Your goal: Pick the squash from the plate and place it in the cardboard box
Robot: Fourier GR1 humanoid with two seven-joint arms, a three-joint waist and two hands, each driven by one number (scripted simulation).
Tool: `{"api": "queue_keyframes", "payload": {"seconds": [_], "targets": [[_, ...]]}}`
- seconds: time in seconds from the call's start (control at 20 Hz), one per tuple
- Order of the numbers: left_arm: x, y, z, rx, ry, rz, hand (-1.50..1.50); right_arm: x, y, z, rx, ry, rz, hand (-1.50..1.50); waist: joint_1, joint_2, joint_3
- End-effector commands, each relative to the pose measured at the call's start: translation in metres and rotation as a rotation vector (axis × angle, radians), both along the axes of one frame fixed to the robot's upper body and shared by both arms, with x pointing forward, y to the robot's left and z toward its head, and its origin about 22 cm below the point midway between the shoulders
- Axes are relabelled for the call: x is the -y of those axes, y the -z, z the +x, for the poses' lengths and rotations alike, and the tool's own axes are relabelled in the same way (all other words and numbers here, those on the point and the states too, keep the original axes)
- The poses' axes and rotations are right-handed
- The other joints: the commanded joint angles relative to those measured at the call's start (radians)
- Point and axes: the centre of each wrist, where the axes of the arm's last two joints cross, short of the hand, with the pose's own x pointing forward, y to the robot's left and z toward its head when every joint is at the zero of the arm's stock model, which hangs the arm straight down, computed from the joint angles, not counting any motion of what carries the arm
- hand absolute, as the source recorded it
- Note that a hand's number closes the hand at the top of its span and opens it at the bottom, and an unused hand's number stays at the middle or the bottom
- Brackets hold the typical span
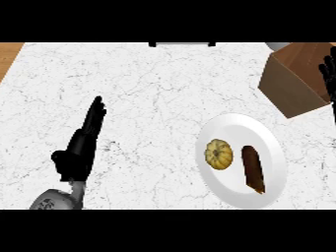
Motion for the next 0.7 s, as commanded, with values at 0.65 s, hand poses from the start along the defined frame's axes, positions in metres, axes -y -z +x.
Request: {"api": "queue_keyframes", "payload": {"seconds": [0.65], "targets": [[-0.107, 0.014, -0.013, -0.154, -0.082, 0.359, 0.00, 0.030, 0.024, -0.117, 0.789, 0.197, -0.816, -1.50, -0.118, -0.021, 0.006]]}}
